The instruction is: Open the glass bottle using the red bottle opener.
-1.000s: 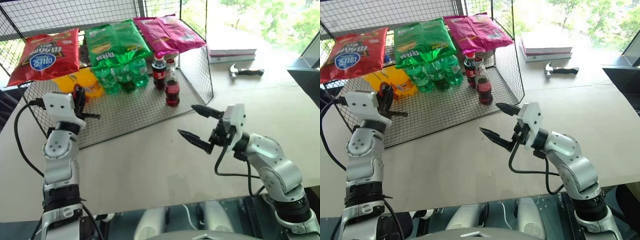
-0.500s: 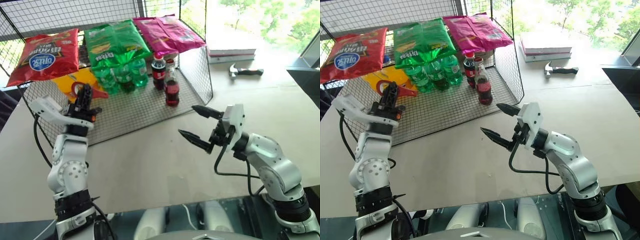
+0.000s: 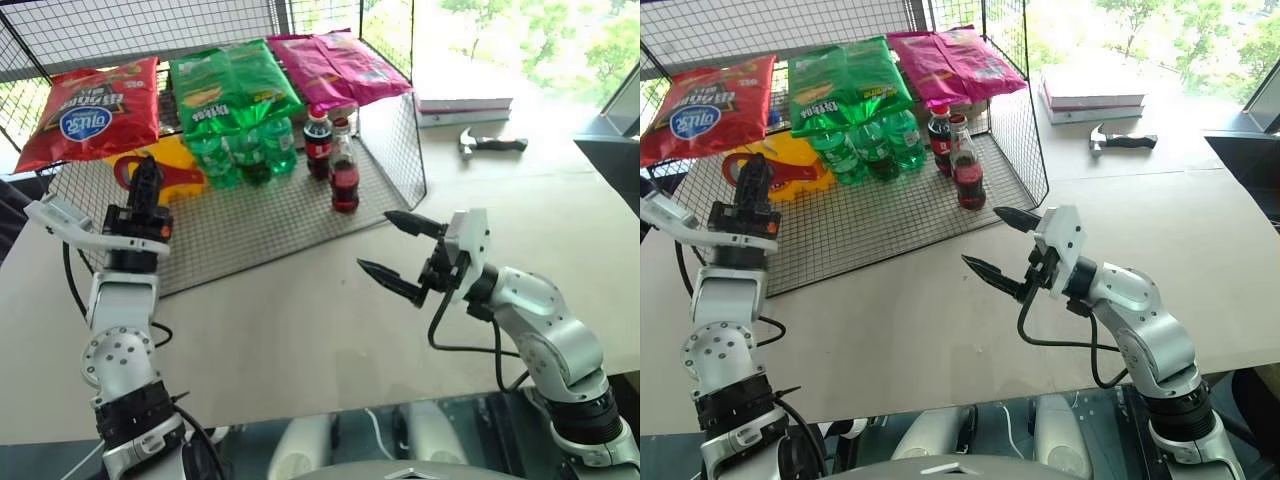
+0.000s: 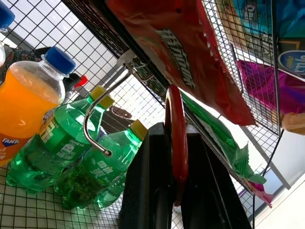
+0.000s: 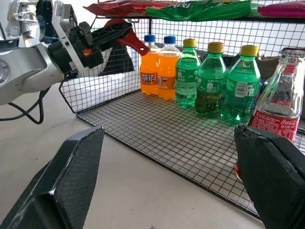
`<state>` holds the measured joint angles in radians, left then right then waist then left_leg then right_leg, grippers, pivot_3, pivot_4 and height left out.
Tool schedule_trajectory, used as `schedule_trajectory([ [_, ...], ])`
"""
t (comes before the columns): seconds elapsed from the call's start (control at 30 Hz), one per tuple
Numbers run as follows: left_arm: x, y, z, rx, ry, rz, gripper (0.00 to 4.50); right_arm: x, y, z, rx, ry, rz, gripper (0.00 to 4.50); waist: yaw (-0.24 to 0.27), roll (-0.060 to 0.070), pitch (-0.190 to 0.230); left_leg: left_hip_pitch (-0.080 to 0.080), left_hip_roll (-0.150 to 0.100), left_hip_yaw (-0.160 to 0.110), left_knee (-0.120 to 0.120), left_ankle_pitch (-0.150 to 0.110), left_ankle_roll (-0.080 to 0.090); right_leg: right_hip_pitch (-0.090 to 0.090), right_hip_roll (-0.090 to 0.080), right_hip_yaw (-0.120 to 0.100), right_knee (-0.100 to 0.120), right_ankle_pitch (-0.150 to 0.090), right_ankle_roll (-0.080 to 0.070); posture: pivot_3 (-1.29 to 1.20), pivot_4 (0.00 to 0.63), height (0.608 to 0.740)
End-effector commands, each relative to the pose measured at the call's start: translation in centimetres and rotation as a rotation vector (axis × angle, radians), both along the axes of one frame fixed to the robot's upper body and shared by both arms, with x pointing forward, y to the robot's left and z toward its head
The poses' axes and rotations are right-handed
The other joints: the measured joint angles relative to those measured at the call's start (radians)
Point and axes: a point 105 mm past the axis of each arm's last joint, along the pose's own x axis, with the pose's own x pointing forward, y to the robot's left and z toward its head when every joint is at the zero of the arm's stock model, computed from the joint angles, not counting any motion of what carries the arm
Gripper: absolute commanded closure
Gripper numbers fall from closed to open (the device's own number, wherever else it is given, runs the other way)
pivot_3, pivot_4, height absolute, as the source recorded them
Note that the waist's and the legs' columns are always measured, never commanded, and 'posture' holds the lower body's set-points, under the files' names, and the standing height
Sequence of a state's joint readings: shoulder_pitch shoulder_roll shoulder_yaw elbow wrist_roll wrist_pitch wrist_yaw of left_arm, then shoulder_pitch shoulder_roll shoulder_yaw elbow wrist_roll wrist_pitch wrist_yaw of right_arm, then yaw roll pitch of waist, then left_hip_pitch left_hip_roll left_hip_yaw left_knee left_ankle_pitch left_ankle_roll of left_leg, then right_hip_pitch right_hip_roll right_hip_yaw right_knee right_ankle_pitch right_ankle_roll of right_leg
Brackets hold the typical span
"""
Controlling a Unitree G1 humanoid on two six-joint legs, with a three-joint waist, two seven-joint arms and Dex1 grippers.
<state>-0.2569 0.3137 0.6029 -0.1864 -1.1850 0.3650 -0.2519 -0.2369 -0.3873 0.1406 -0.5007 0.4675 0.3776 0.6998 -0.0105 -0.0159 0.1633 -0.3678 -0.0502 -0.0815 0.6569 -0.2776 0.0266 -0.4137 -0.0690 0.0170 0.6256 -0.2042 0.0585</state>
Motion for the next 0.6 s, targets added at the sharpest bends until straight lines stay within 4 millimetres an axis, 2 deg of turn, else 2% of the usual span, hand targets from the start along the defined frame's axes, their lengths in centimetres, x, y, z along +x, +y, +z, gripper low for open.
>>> schedule_trajectory([
  [0.03, -0.9, 0.4, 2.0, 0.003, -0.080, -0.003, 4.46, -0.4, 0.1, 0.5, 0.009, -0.039, 0.011, 0.09, 0.000, 0.000, 0.000, 0.000, 0.000, 0.000, 0.000, 0.000, 0.000, 0.000, 0.000, 0.000, 0.000, 0.000, 0.000, 0.00, 0.150, 0.740],
  [0.23, -1.3, -0.5, 1.8, 0.011, -0.084, -0.069, 4.46, -0.4, 0.0, 0.5, 0.007, -0.041, 0.009, 0.09, 0.000, 0.000, 0.000, 0.000, 0.000, 0.000, 0.000, 0.000, 0.000, 0.000, 0.000, 0.000, 0.000, 0.000, 0.000, 0.00, 0.150, 0.740],
  [0.37, -1.6, -3.1, 1.0, 0.054, -0.054, -0.204, 4.46, -0.2, -0.1, 0.4, 0.007, -0.034, -0.004, 0.09, 0.000, 0.000, 0.000, 0.000, 0.000, 0.000, 0.000, 0.000, 0.000, 0.000, 0.000, 0.000, 0.000, 0.000, 0.000, 0.00, 0.150, 0.740],
  [0.47, -2.0, -6.9, -0.8, 0.156, 0.017, -0.401, 4.46, 0.0, -0.7, 0.2, -0.003, 0.018, -0.018, 0.09, 0.000, 0.000, 0.000, 0.000, 0.000, 0.000, 0.000, 0.000, 0.000, 0.000, 0.000, 0.000, 0.000, 0.000, 0.000, 0.00, 0.150, 0.740],
  [0.6, -2.5, -9.1, -1.4, 0.200, 0.038, -0.548, 4.46, -0.1, -1.0, -0.4, -0.023, 0.108, -0.002, 0.09, -0.001, 0.000, 0.000, 0.000, 0.000, 0.000, 0.000, 0.000, 0.000, 0.000, 0.000, 0.000, 0.000, 0.000, 0.000, 0.00, 0.150, 0.740],
])
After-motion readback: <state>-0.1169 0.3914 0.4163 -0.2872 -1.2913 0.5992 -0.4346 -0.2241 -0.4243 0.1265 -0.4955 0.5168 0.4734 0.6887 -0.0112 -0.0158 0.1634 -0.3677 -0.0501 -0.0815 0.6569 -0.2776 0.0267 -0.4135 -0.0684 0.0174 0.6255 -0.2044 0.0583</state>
